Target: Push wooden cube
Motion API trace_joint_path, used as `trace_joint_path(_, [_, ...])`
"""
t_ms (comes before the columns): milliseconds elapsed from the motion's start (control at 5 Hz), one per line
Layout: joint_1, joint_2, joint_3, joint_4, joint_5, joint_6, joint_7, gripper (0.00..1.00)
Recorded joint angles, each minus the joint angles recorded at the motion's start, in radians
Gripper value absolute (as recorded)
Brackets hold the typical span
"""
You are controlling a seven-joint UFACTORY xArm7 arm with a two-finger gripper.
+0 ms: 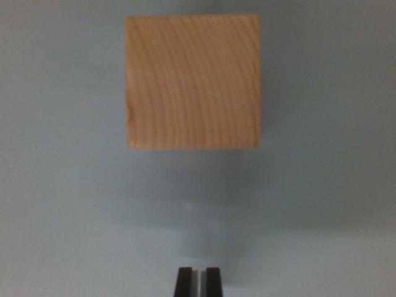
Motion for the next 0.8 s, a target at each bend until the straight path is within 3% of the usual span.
trace_joint_path(800, [-0.0002,0.003,0.000,-0.010,-0.0001,-0.013,0.000,0.00])
